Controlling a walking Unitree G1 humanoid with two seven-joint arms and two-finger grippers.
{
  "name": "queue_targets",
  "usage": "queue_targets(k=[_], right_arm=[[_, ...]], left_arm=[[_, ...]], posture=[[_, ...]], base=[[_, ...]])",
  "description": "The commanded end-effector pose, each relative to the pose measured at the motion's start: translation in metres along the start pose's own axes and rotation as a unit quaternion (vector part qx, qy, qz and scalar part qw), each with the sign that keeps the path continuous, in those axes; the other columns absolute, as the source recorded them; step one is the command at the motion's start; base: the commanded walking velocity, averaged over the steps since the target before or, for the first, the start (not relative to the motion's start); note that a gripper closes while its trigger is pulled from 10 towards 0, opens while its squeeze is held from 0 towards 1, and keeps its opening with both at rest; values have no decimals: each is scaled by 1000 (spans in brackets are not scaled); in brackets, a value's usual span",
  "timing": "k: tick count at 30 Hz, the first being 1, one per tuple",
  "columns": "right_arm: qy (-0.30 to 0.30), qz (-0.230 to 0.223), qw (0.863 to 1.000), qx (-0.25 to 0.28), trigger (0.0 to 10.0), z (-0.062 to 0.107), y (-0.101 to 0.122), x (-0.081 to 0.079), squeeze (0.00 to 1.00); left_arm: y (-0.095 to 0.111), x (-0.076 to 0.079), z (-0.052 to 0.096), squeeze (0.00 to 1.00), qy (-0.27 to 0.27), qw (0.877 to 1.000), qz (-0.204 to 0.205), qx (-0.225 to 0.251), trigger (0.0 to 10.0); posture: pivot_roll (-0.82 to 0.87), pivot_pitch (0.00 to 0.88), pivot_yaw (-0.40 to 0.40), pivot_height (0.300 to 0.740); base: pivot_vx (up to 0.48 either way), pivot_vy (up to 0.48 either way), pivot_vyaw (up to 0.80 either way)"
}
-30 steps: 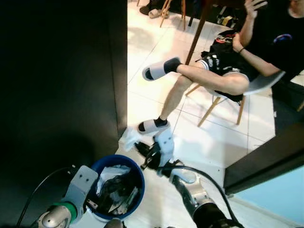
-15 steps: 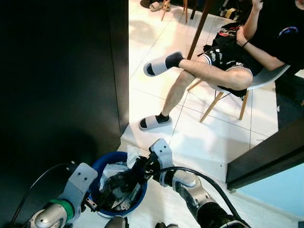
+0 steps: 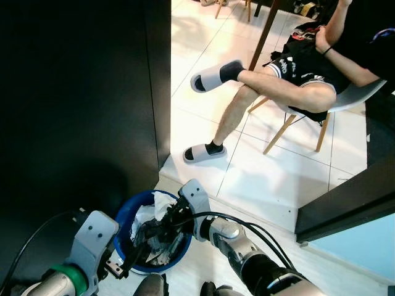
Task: Clean up the room
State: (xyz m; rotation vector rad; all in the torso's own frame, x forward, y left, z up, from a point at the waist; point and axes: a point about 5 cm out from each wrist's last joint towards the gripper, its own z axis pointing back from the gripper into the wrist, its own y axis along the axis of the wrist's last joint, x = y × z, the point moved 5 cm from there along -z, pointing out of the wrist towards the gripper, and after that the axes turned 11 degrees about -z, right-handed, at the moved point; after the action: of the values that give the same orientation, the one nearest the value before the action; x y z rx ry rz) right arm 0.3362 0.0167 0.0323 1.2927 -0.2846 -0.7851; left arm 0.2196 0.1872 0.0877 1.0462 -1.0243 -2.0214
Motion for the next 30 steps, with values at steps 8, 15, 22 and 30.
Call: queue_targets(k=[8,15,22,30], right_arm=[[33,-20,999,-29,10000,-11,-11,-24,1000],[21,-9,1000,-20,10000,-12,-4,-19,0],[-22,-31,999,21,10000,5,3,12,0],[-77,-34,993,77,10000,32,1,42,0]], left_arm=[[-9,5,18,0,17,999,7,-31,10000],[-9,7,20,0,13,999,9,-37,10000],[-10,2,1,0,19,999,1,-36,10000],[-4,-4,-29,0,38,999,-14,-26,10000]], posture=[[510,279,-37,735],[504,276,-33,735],[437,248,-25,735],[328,208,-27,735]], base=[[0,0,0],[0,0,0],[0,0,0],[0,0,0]])
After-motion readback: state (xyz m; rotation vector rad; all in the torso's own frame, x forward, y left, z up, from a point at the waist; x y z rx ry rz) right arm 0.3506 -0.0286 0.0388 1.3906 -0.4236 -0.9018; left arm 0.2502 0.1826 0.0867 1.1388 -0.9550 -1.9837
